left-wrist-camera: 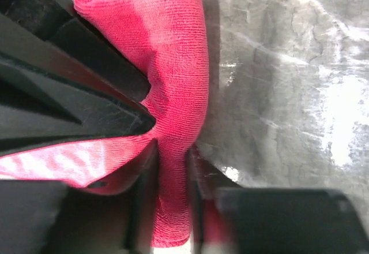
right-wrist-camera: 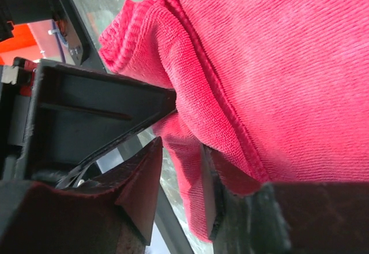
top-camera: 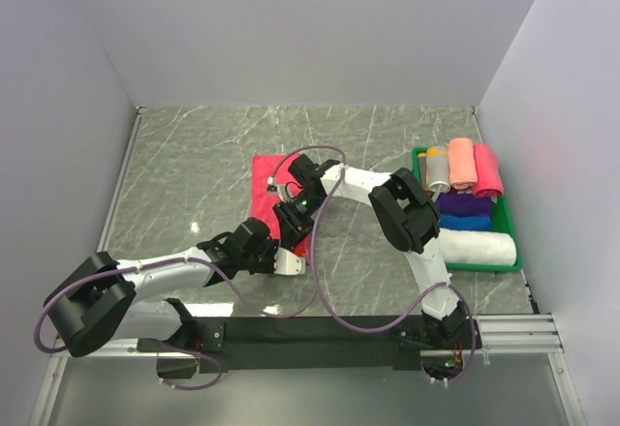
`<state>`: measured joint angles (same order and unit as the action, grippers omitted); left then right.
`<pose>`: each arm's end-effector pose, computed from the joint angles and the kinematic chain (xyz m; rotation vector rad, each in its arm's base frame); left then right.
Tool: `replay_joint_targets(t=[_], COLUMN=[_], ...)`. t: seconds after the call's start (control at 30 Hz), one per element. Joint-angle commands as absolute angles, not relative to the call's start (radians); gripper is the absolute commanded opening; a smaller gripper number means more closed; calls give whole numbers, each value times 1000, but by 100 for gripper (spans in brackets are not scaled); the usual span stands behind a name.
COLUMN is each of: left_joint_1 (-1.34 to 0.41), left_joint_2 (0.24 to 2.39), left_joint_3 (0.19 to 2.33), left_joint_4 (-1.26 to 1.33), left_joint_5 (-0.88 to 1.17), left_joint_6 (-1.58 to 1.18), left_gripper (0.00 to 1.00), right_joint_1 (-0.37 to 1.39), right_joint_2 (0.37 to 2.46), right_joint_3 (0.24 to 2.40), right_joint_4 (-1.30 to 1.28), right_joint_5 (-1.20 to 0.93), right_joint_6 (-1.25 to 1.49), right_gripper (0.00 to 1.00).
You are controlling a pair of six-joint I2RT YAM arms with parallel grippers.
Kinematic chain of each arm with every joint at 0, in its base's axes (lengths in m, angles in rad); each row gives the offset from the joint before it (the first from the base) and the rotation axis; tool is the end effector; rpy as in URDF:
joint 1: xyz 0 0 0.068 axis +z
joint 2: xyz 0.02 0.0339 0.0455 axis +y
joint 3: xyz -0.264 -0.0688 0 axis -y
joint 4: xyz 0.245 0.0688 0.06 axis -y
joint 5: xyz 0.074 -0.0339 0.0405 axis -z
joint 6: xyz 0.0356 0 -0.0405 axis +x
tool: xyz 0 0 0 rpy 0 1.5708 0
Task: Roll the towels
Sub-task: Roll the towel
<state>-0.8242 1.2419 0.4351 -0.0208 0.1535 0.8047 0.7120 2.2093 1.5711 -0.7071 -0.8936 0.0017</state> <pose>0.1464 -0.1662 0.1476 1.7900 1.5903 -0.1931 0.3085 0.3029 0.1339 1.0845 -2.4997 -1.3291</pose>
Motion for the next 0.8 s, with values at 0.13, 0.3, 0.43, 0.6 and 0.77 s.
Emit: replay_joint_targets(t=[0.13,0.3,0.43,0.6,0.77], left_joint_1=[-789,-710,-623,-543,-459], left_joint_2=[1270,1396,1578,1790,2011], left_joint_3=[529,672,811,1003,1155], left_joint_4=[-337,-553,-707,-902,-1026], left_joint_5=[348,494,648,765,819], left_joint_6=[744,738,758,811,871], left_gripper=[5,0,0,1,1], right_joint_1=[580,439,342,328,368], right_joint_2=[2044,1855,1688,1493,1365], right_joint_3=[1579,1491,1416,1292,1240], right_joint_4=[-713,-656,-680,-690,-778], right_joint_5=[-864,-790,-698,-644,-649], right_joint_6=[-37,-79,-182,-310,-415], right_gripper=[51,67,67,66,62])
